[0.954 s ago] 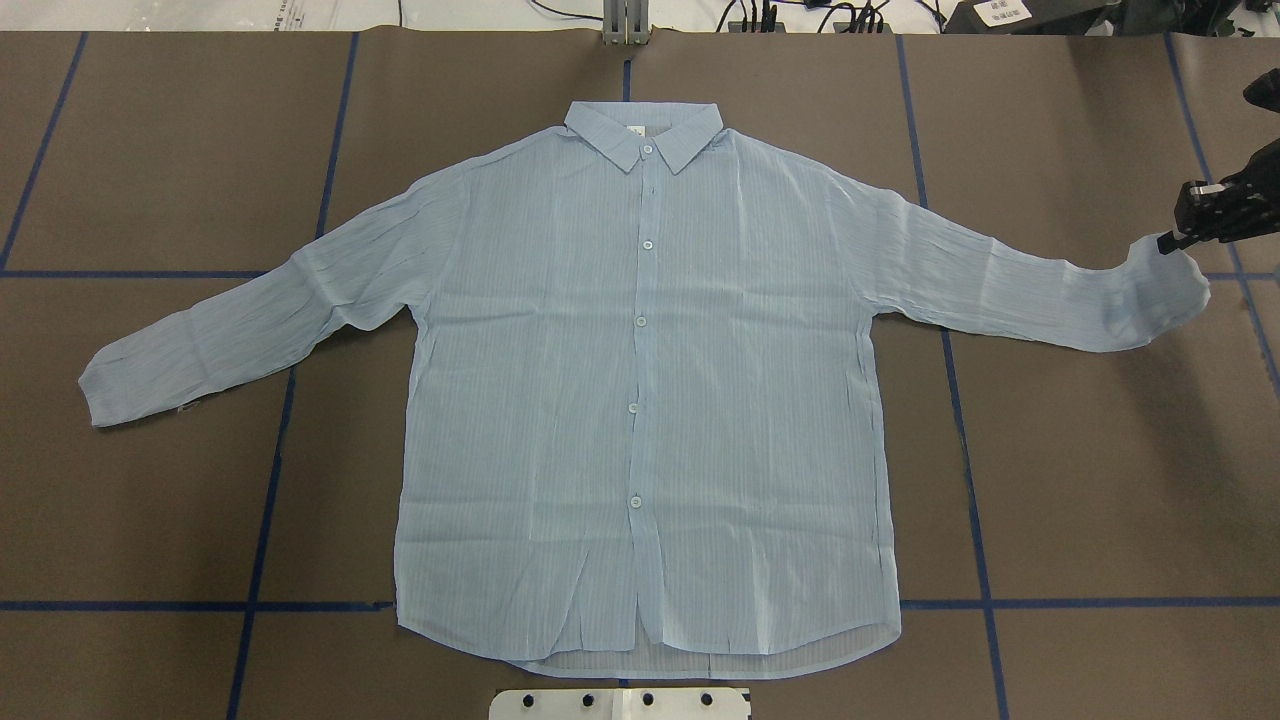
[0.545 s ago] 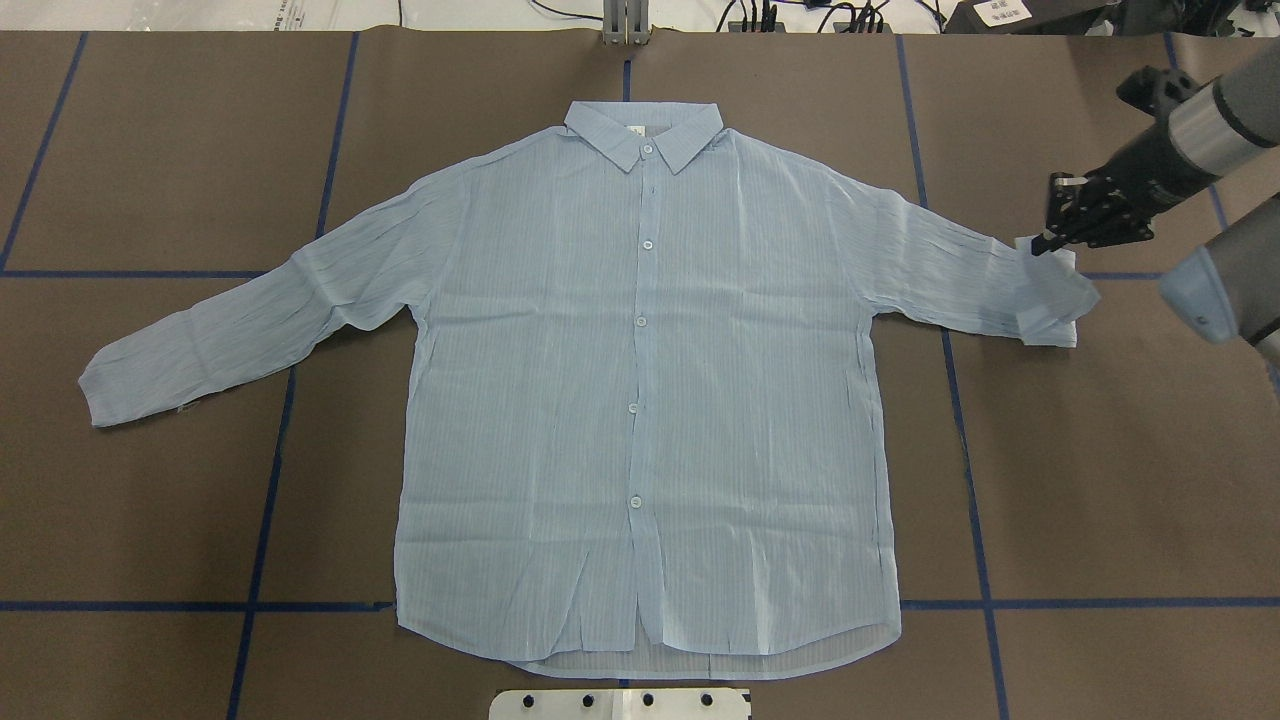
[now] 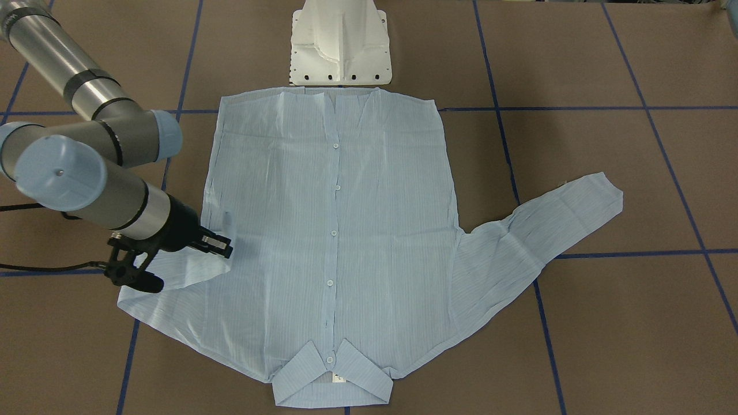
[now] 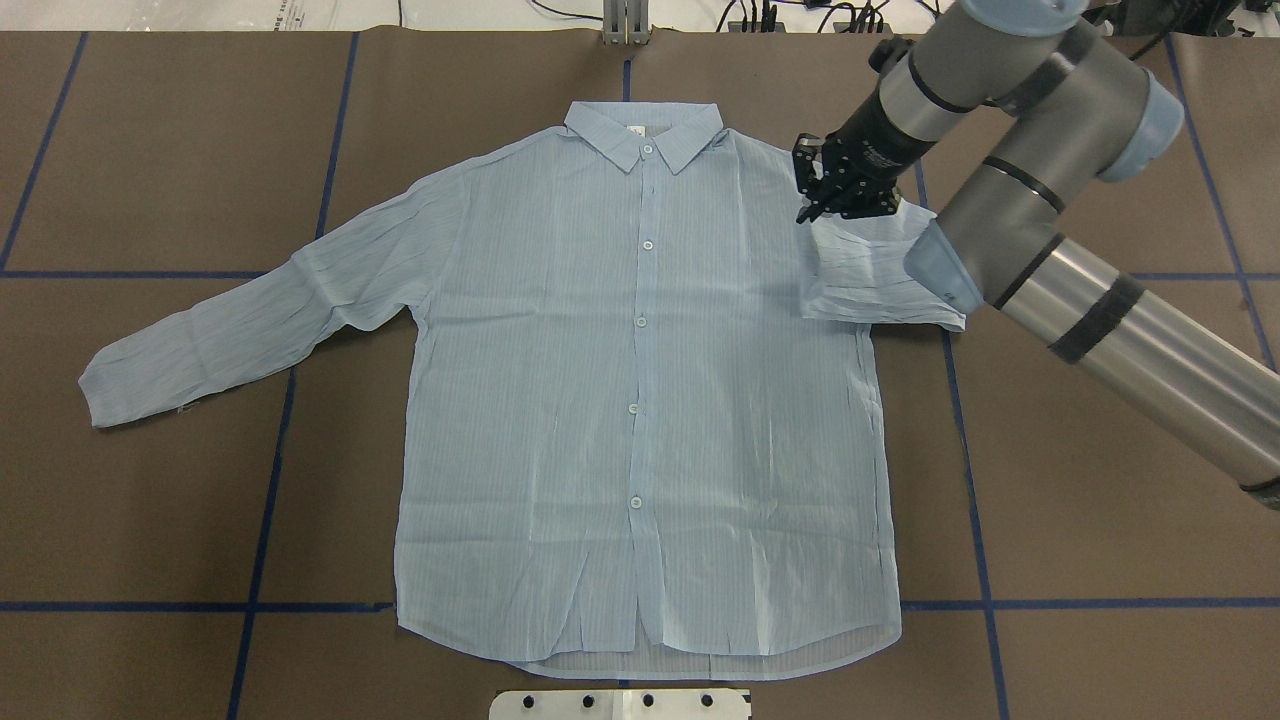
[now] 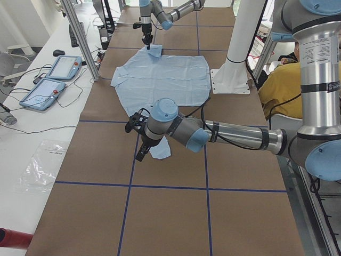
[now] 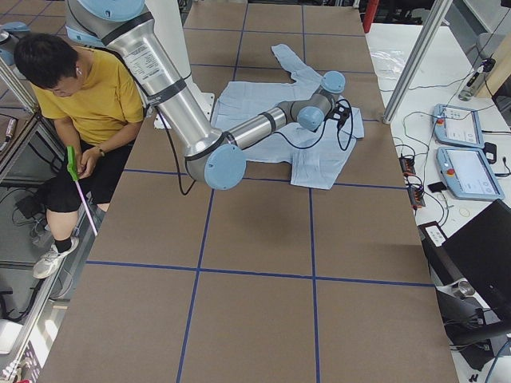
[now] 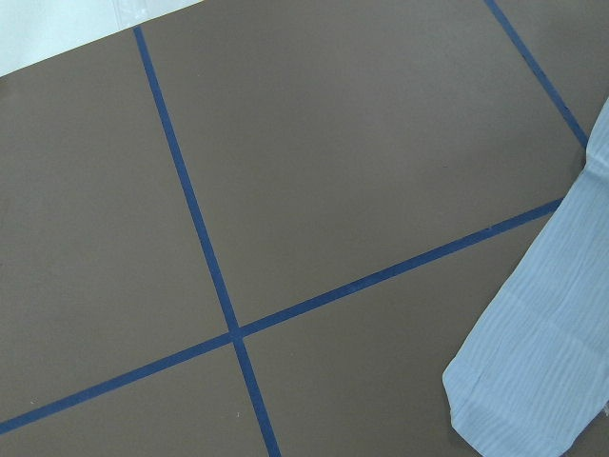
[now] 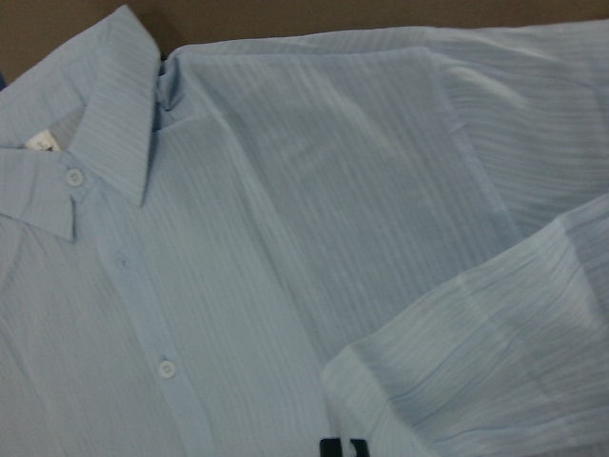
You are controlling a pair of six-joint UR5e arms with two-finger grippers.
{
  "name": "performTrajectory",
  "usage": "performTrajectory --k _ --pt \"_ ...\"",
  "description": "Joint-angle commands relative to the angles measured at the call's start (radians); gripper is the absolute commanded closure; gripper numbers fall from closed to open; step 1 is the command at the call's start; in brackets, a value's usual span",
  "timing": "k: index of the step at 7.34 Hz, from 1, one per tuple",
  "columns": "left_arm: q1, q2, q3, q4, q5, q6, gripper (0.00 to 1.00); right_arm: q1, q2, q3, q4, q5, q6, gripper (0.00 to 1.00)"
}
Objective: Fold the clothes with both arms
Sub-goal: 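Fold the held sleeve across the shirt toward the collar with the right gripper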
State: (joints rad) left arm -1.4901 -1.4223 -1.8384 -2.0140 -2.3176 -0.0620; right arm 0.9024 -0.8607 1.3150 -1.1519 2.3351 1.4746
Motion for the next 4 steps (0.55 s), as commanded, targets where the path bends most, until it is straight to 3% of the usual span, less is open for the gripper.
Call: performTrajectory --k 1,4 --pt "0.007 0.005 0.001 0.006 0.0 -0.005 0.01 -0.086 0.175 -0.123 0.003 -0.116 0.073 1.0" --pt "0.008 0.006 0.004 0.008 -0.014 -0.01 0.01 -0.177 0.291 -0.208 0.006 -0.259 0.114 1.0"
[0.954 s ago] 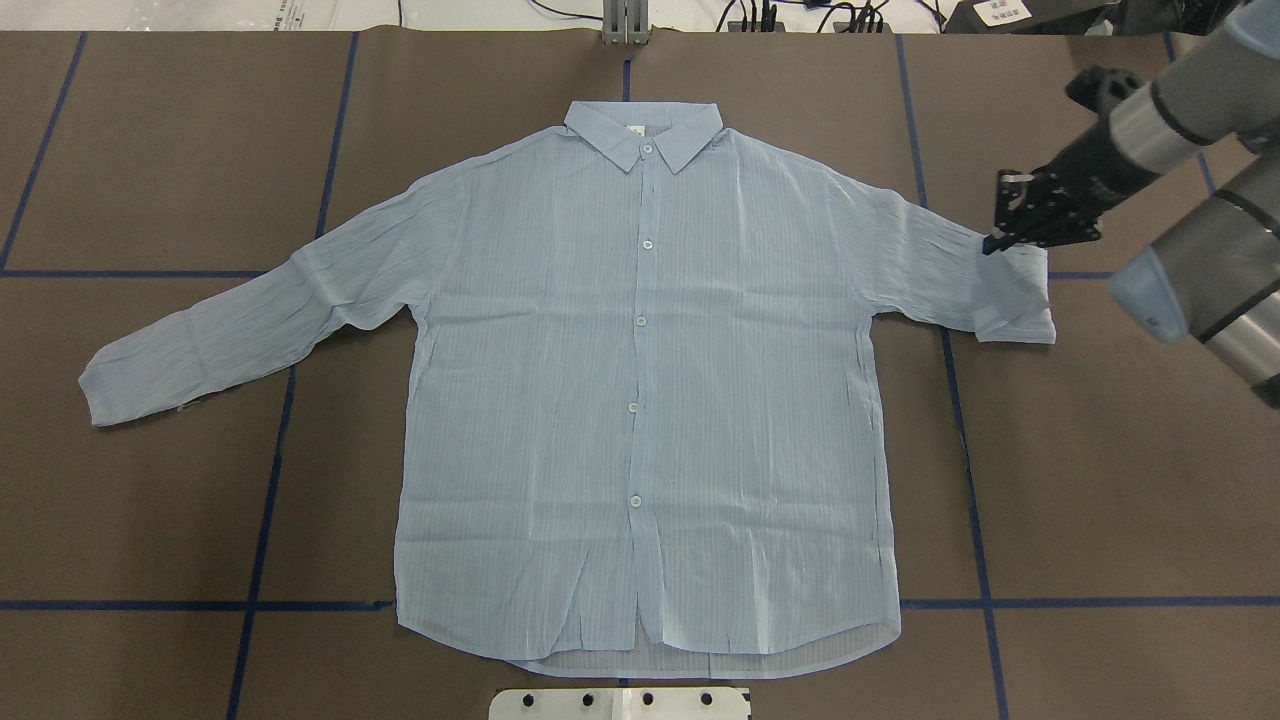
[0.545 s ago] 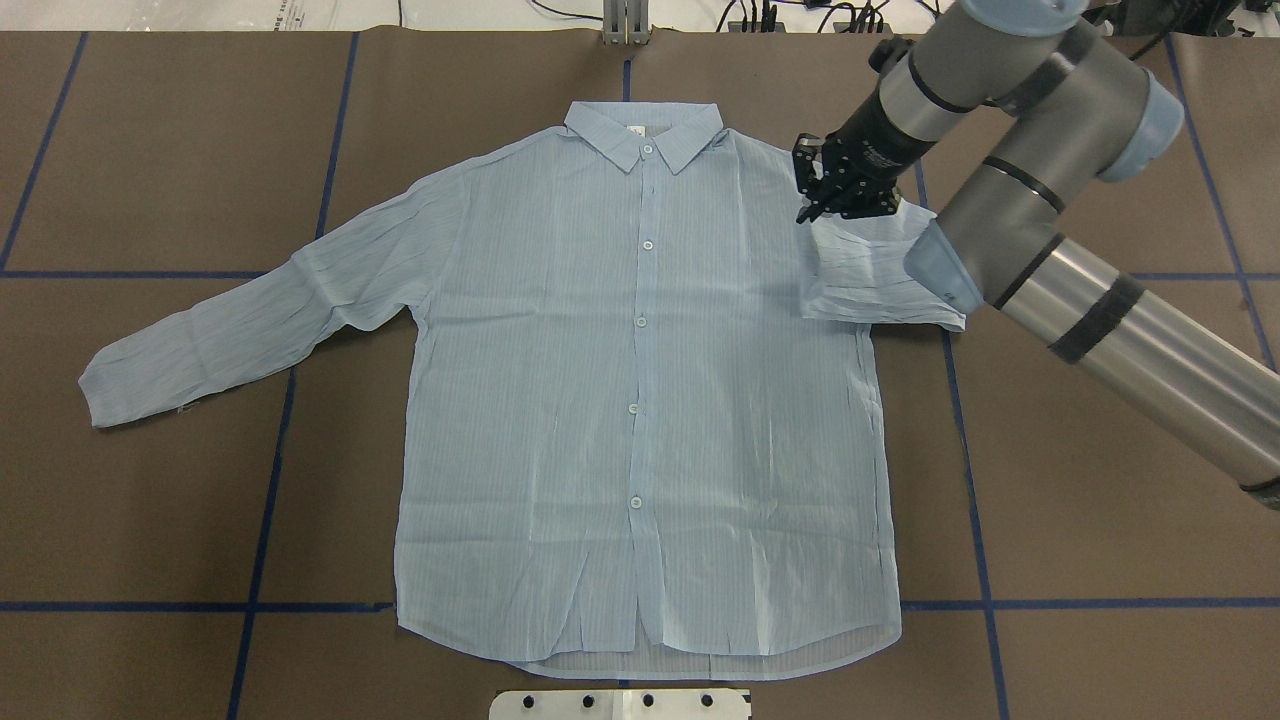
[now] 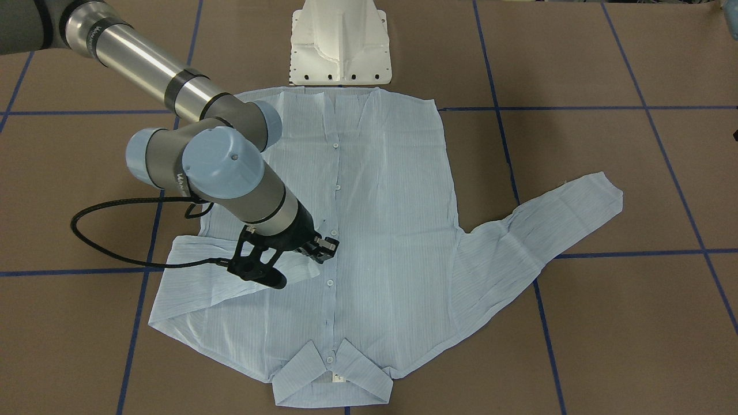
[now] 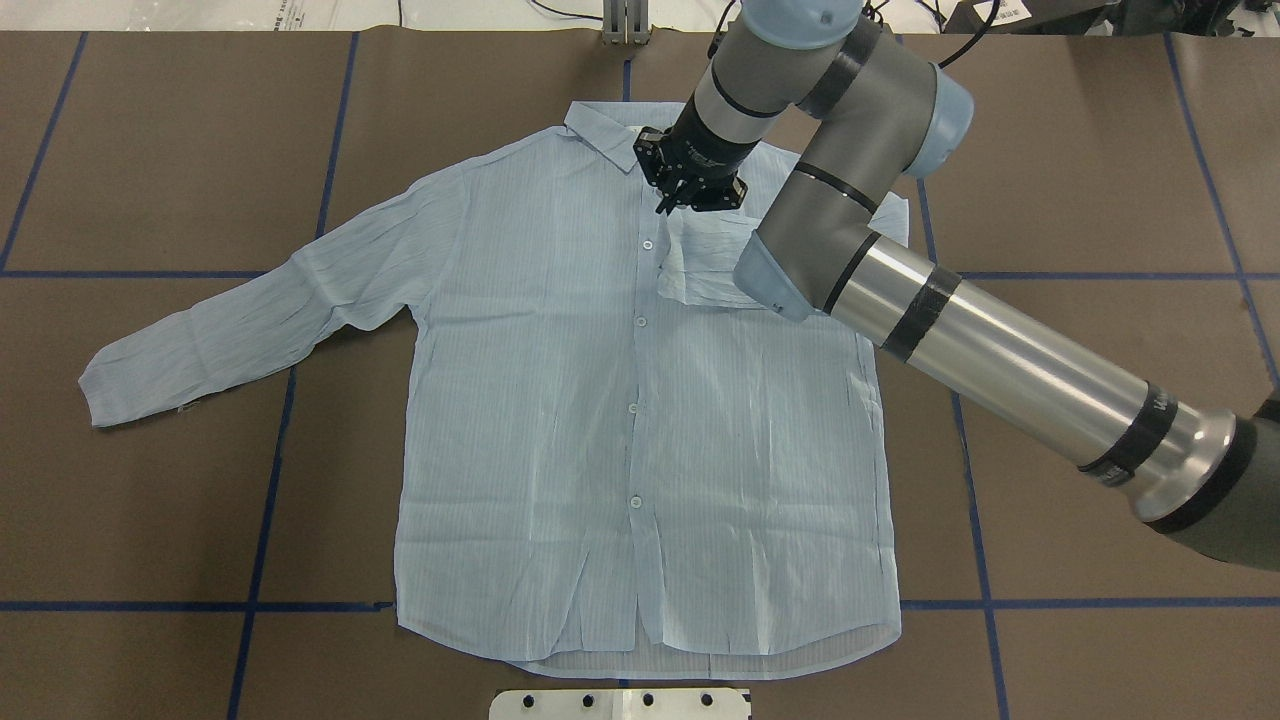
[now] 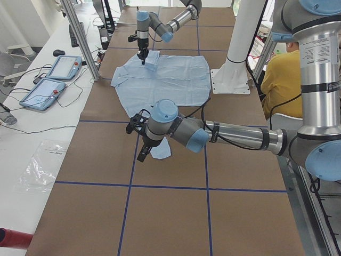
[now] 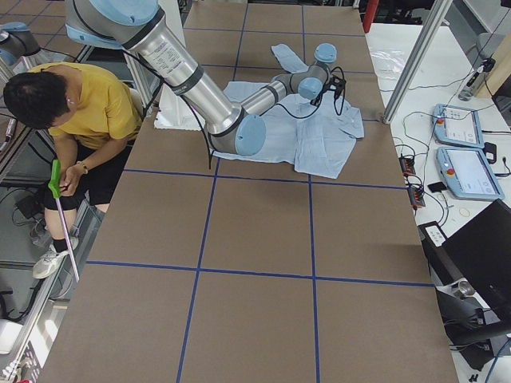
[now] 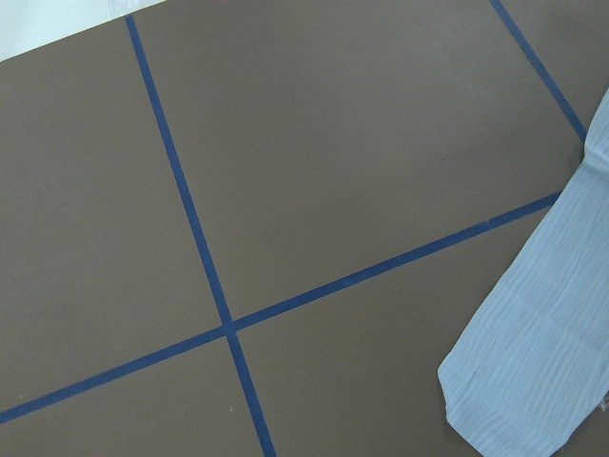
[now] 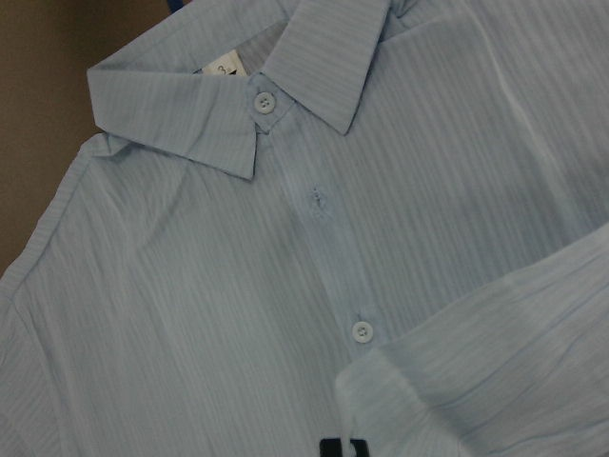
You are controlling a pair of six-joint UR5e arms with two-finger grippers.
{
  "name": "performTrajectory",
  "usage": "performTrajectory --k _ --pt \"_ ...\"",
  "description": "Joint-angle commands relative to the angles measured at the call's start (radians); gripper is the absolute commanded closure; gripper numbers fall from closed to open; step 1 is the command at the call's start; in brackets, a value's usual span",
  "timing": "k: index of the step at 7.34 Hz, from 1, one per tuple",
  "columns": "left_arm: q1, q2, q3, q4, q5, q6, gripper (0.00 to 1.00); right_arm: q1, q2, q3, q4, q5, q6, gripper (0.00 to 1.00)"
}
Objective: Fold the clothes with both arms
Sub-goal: 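Fold the held sleeve across the shirt toward the collar with the right gripper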
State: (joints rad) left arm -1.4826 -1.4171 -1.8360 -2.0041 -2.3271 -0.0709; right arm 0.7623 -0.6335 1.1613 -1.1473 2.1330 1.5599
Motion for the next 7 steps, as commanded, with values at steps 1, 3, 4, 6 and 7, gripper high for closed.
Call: performTrajectory --k 1,3,4,6,7 --pt "0.001 0.001 0.0 -0.002 -0.005 -0.001 0.01 -0.056 0.089 -0.087 0.023 -0.088 0.052 1.0" --pt "0.001 0.001 0.001 -0.002 -0.006 -0.001 0.01 -0.089 0.129 -0.164 0.093 -0.154 0.109 1.0" --pt "0.001 0.001 0.003 -0.002 -0.008 -0.001 0.01 -0.092 0.13 -0.167 0.098 -0.156 0.112 1.0" --pt "0.002 -0.002 0.001 -0.005 -0.008 -0.001 0.01 -0.098 0.152 -0.192 0.1 -0.169 0.14 1.0" --pt "0.008 -0.008 0.015 -0.004 -0.006 -0.009 0.01 -0.106 0.156 -0.196 0.1 -0.176 0.143 0.99"
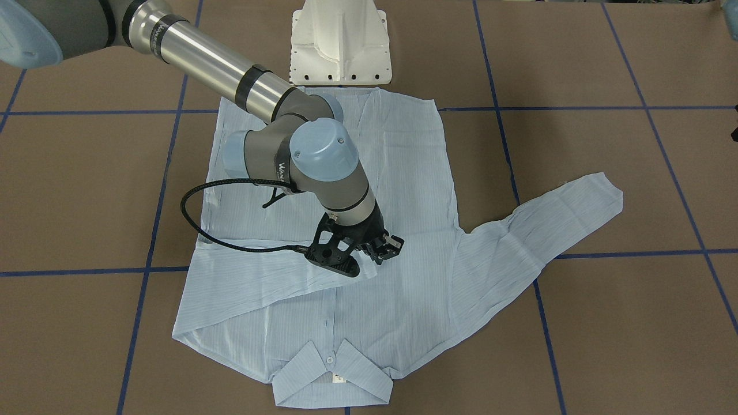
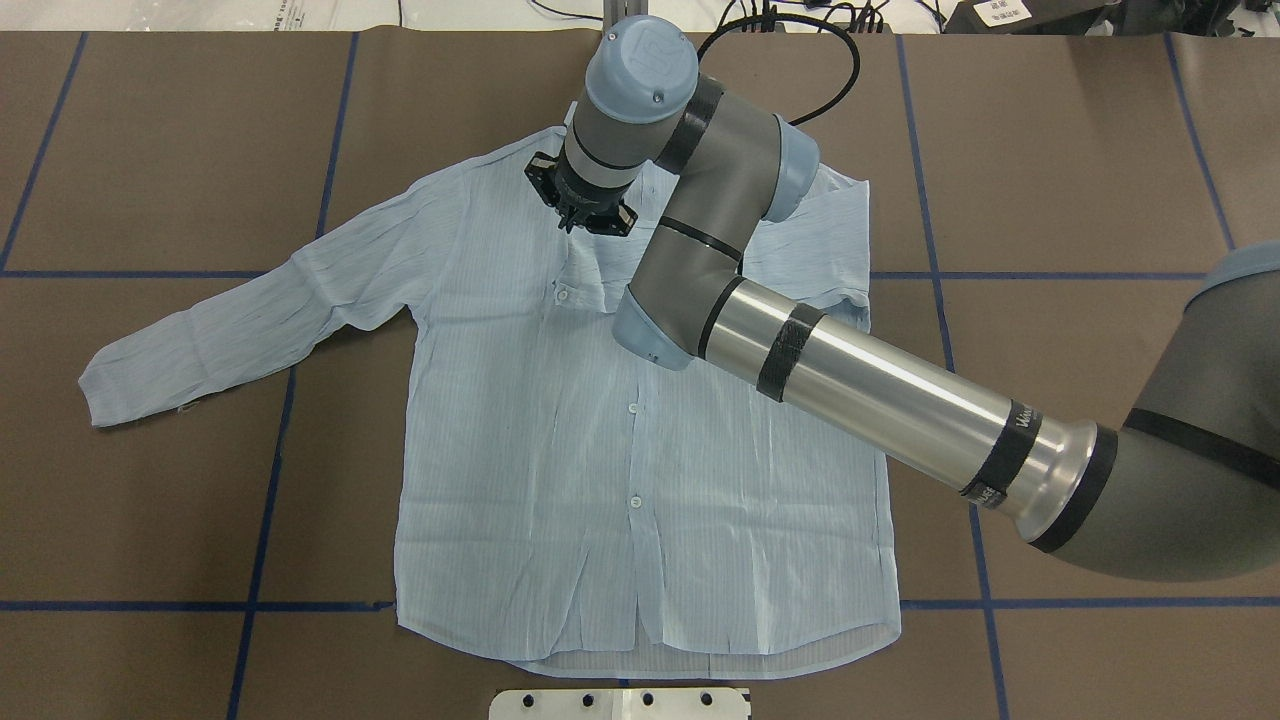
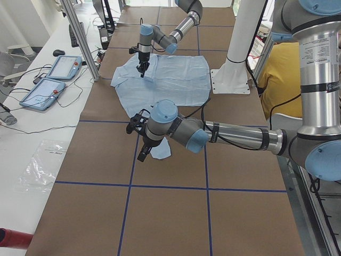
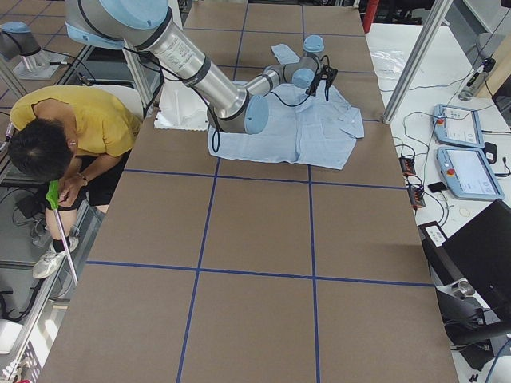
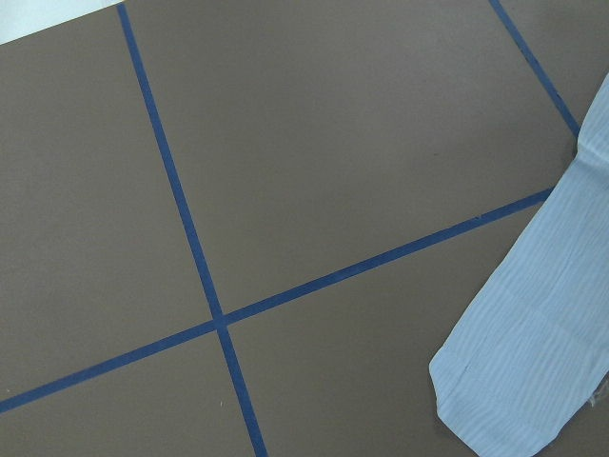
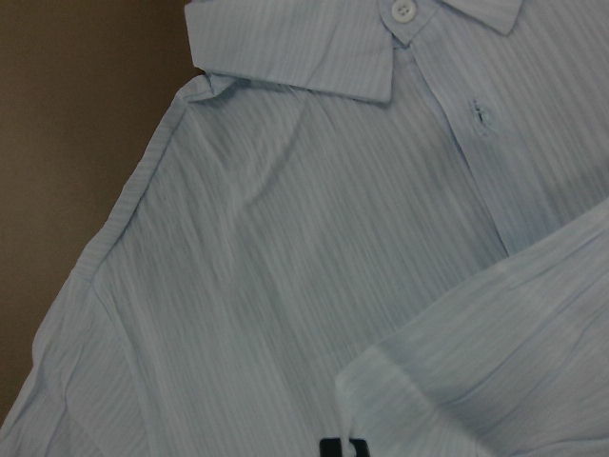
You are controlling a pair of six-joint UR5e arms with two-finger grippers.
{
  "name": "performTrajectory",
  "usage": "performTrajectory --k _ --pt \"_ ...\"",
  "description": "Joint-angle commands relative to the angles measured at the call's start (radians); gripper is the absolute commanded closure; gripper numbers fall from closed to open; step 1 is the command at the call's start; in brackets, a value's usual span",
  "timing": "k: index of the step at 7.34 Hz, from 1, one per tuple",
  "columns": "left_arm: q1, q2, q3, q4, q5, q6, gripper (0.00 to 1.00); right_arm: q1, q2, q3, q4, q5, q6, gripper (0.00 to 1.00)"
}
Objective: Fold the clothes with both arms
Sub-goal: 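Fold the held sleeve across the shirt toward the collar with the right gripper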
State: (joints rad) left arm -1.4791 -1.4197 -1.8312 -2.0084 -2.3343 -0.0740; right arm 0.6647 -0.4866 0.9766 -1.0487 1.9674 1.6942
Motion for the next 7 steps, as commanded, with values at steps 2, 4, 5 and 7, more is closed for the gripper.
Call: performTrajectory --k 2,4,5,7 --pt "0.066 -0.044 0.056 -0.004 0.001 -0.143 0.01 -0.016 0.014 -0.019 0.001 -0.015 0.03 0.51" --pt "0.146 -0.056 0.075 -0.042 0.006 -0.269 0.01 -0.028 0.046 -0.032 0.001 -0.048 0.068 0.01" --pt "0.186 -0.067 0.139 -0.144 0.007 -0.367 0.01 -0.028 0.055 -0.033 -0.001 -0.05 0.077 0.01" --pt "0.279 -0.08 0.315 -0.419 0.013 -0.597 0.01 -0.025 0.057 -0.023 -0.007 -0.048 0.111 0.01"
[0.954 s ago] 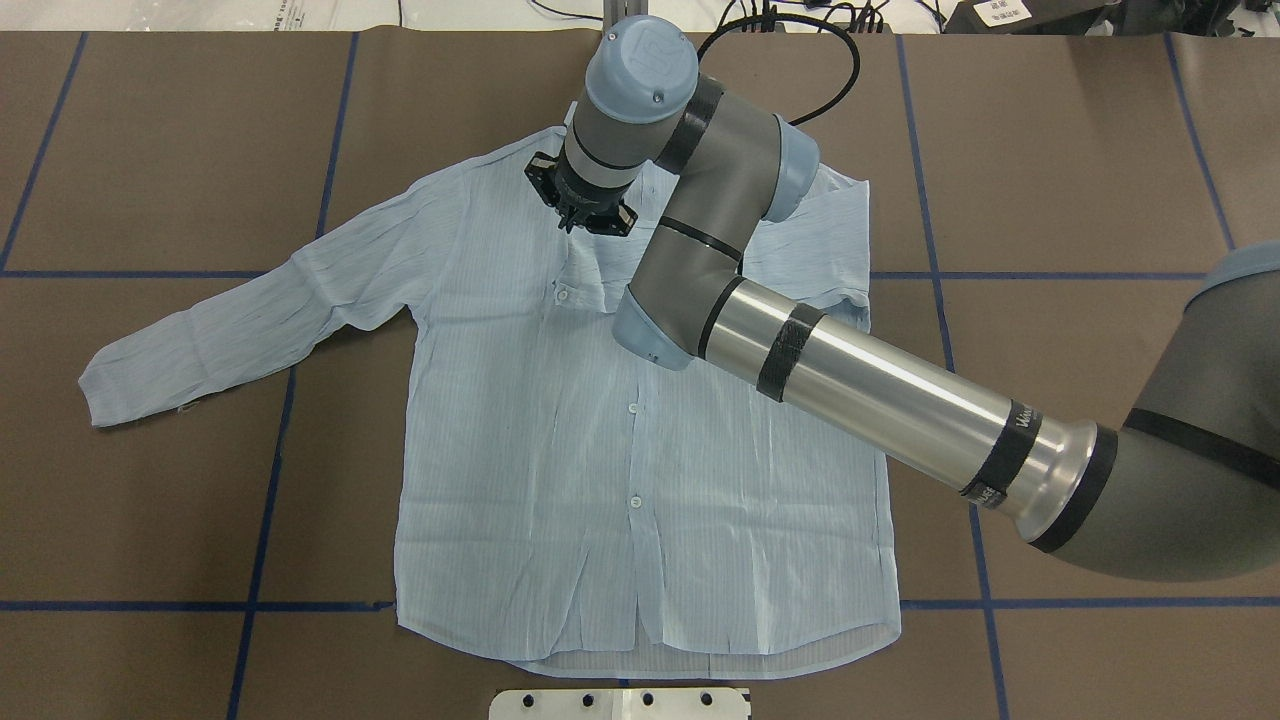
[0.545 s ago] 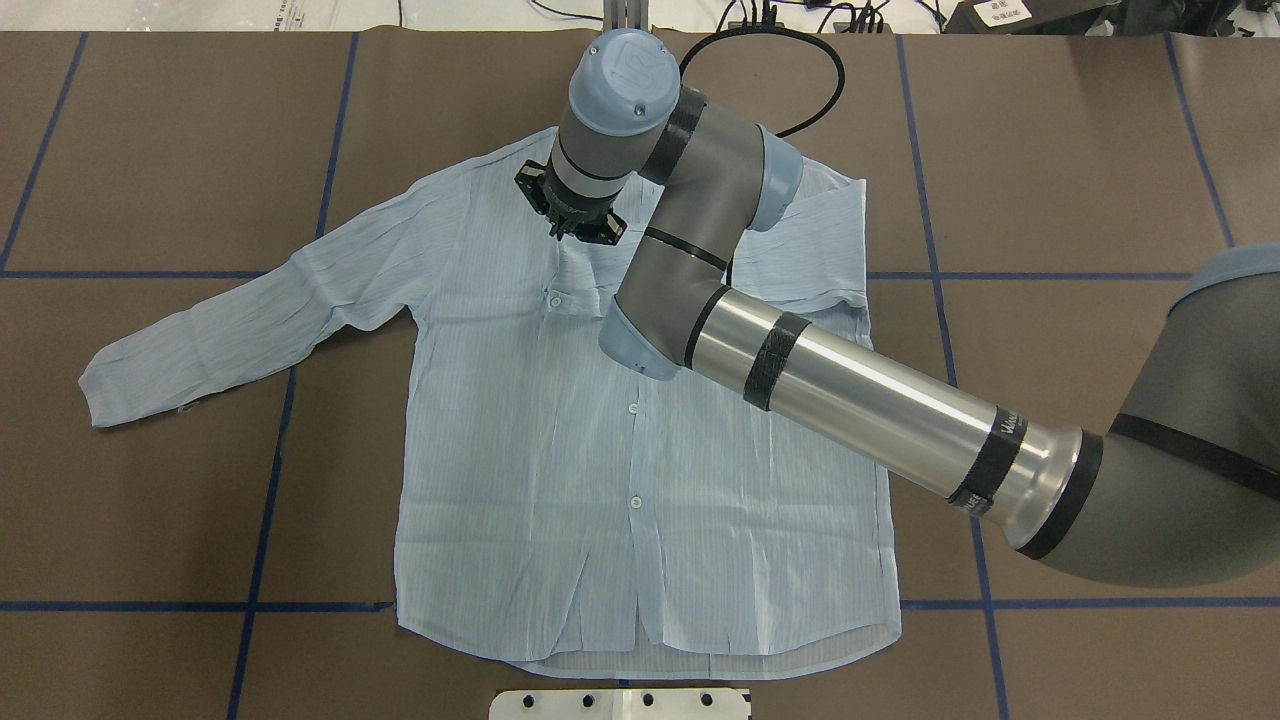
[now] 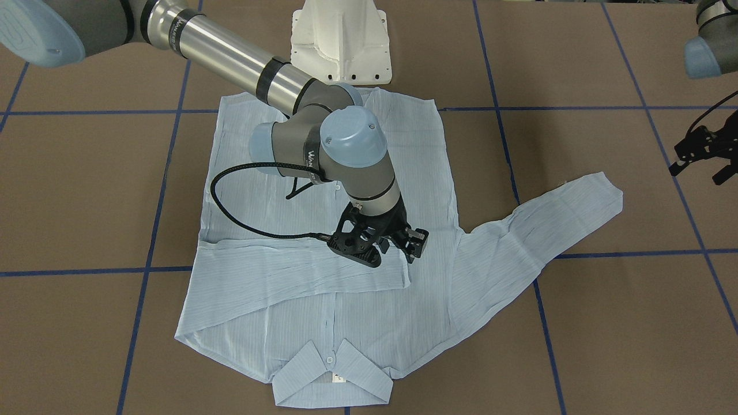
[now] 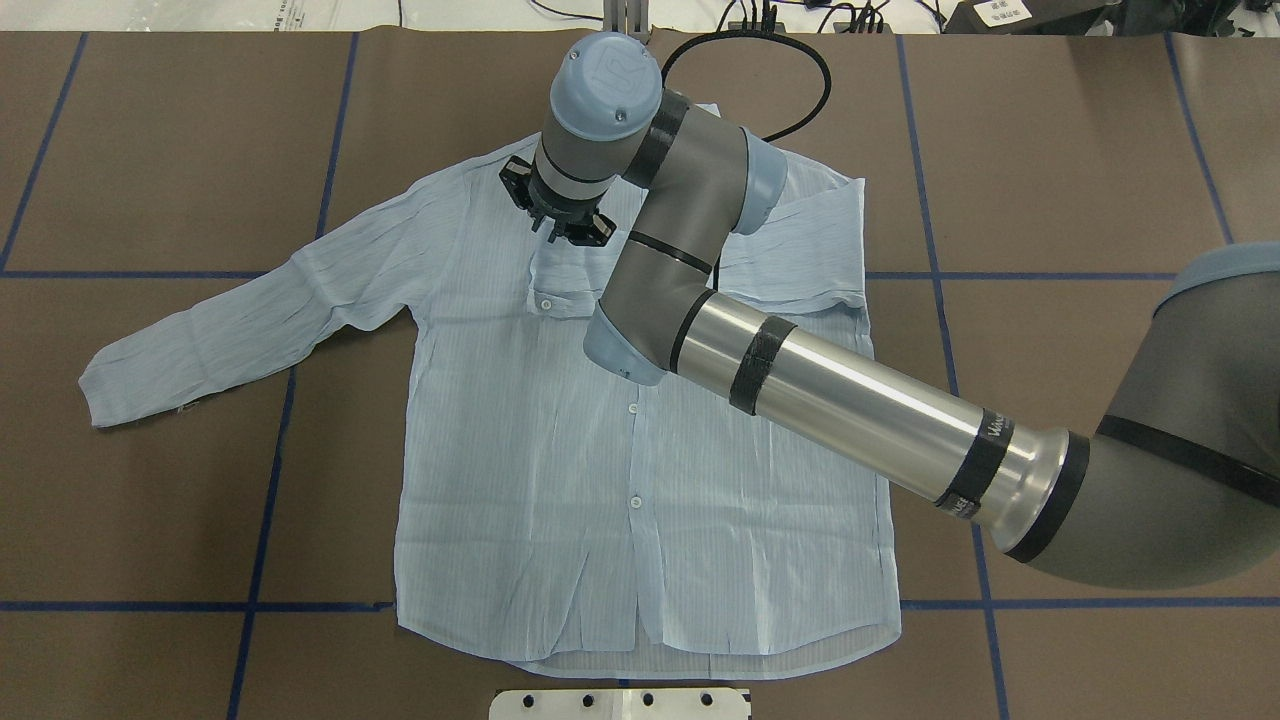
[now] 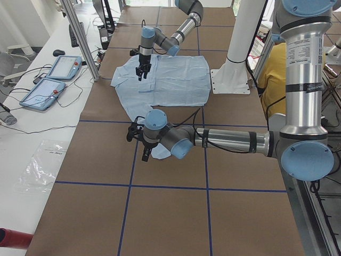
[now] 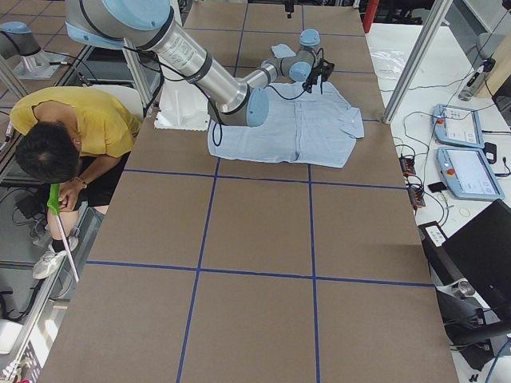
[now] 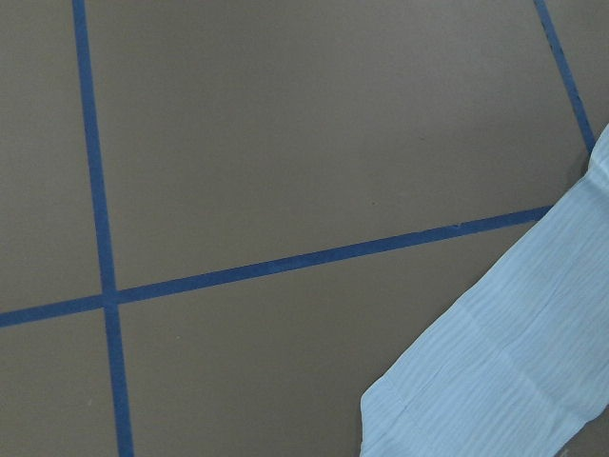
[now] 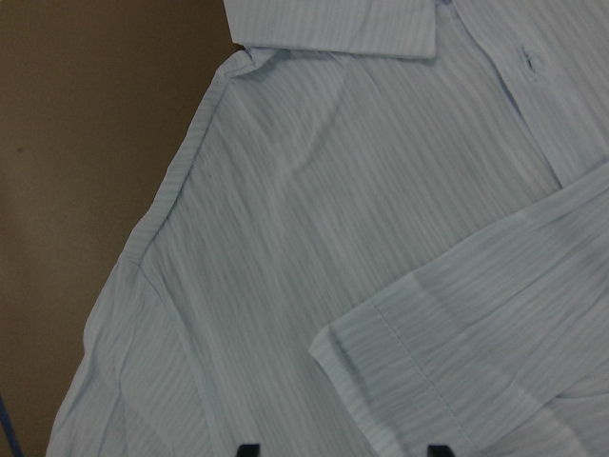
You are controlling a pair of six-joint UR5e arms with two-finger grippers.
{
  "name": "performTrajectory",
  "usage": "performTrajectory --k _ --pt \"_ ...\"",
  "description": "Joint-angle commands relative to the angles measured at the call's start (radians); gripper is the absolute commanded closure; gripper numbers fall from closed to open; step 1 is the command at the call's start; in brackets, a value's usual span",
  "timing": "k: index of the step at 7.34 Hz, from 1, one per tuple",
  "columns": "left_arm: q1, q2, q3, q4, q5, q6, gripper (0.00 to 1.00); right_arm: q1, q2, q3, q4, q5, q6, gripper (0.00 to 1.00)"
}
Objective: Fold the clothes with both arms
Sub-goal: 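Release the sleeve with the right gripper while the left gripper grasps the other cuff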
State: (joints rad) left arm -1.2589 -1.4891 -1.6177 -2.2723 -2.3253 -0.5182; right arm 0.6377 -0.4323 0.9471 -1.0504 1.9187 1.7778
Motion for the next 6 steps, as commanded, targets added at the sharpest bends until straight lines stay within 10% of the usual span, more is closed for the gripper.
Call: performTrajectory --k 1,4,6 --pt "0.12 -0.019 0.123 -0.195 0.007 -0.281 0.01 0.011 -0.008 0.037 -0.011 0.002 0.049 0.01" --pt "0.187 -0.036 0.186 -0.2 0.009 -0.318 0.08 0.048 -0.204 0.284 -0.076 0.014 0.048 0.01" --pt "0.211 -0.048 0.196 -0.199 0.023 -0.319 0.15 0.056 -0.227 0.289 -0.071 0.017 0.043 0.01"
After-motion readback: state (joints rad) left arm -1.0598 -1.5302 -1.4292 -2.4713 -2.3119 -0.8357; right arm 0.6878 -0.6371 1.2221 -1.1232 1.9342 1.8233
